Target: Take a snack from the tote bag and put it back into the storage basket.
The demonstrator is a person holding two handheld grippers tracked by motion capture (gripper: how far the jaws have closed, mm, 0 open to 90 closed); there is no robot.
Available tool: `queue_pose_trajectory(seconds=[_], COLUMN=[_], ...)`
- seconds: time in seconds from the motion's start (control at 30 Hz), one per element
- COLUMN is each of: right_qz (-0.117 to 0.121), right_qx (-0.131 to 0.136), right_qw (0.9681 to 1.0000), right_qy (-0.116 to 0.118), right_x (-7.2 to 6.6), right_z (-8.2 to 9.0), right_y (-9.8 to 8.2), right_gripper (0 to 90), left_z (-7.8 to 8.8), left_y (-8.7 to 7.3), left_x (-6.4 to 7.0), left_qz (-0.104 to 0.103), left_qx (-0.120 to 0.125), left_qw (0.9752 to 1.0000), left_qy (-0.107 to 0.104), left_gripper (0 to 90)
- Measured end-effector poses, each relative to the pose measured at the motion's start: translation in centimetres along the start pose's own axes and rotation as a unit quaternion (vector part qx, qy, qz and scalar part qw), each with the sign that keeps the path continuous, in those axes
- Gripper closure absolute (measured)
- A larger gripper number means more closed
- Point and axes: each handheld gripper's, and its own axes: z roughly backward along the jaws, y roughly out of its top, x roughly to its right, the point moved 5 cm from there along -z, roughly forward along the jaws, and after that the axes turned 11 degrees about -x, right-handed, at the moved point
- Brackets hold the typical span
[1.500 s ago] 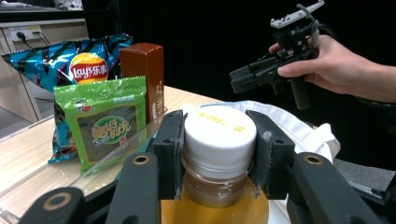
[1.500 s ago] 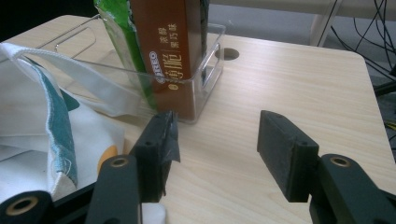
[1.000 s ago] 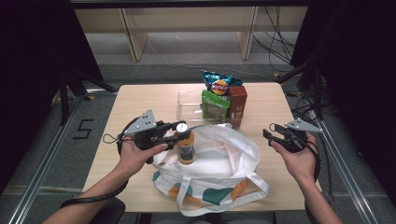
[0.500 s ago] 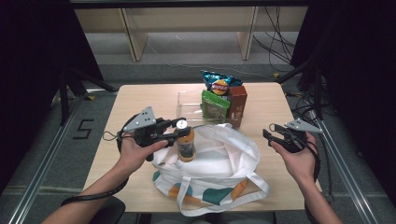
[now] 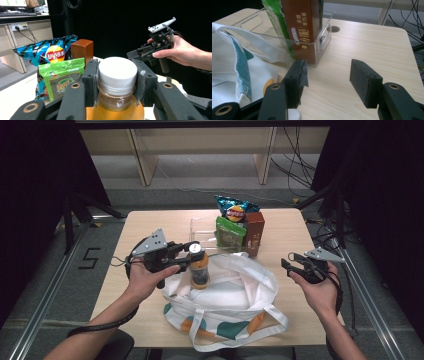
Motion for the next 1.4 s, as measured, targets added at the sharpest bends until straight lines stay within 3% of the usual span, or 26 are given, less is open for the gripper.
queue_pose_trajectory(seconds=[0.07, 0.13, 0.83, 0.87, 0.97, 1.07, 1.1, 1.13, 1.17, 1.33, 1.4], right_qz=[-0.009, 0.005, 0.007, -0.006, -0.009, 0.010, -0.008, -0.009, 0.009, 0.011, -0.003], right_qx=[-0.004, -0.004, -0.003, -0.007, -0.008, -0.001, -0.012, -0.010, -0.004, 0.000, 0.000], right_qw=[0.9999, 1.0000, 1.0000, 0.9999, 0.9999, 0.9999, 0.9999, 0.9999, 0.9999, 0.9999, 1.0000], right_qy=[0.005, 0.007, 0.003, 0.002, 0.004, -0.003, 0.003, 0.003, -0.004, -0.002, 0.001], right_x=[-0.2, 0.1, 0.0, -0.1, -0.2, 0.2, -0.1, -0.1, 0.2, 0.2, 0.0], right_z=[0.0, 0.0, -0.1, -0.1, -0.1, -0.1, 0.0, 0.0, -0.1, -0.3, -0.3], right_y=[-0.1, 0.0, 0.0, -0.1, -0.1, 0.0, -0.1, -0.1, 0.0, 0.0, -0.1], right_gripper=[46.8, 46.8, 46.8, 46.8, 46.7, 46.7, 46.7, 46.7, 46.7, 46.7, 46.7], left_z=[0.0, 0.0, 0.3, 0.3, 0.3, 0.3, 0.3, 0.3, 0.3, 0.3, 0.3], left_y=[0.2, 0.4, 2.3, 2.4, 2.6, 3.0, 3.1, 3.2, 3.2, 3.6, 3.8], left_x=[-0.1, -0.2, -0.8, -0.8, -0.9, -1.0, -1.0, -1.1, -1.1, -1.3, -1.4], left_qz=[0.002, 0.001, -0.005, -0.003, -0.005, -0.003, -0.003, -0.003, -0.003, -0.004, -0.004], left_qx=[0.001, 0.001, 0.017, 0.019, 0.021, 0.026, 0.027, 0.027, 0.027, 0.028, 0.028], left_qw=[1.0000, 1.0000, 0.9998, 0.9998, 0.9997, 0.9996, 0.9996, 0.9996, 0.9996, 0.9996, 0.9996], left_qy=[-0.002, -0.001, 0.008, 0.008, 0.007, 0.008, 0.008, 0.008, 0.008, 0.007, 0.008], left_gripper=[58.6, 58.6, 58.6, 58.6, 58.6, 58.6, 58.6, 58.6, 58.6, 58.6, 58.6])
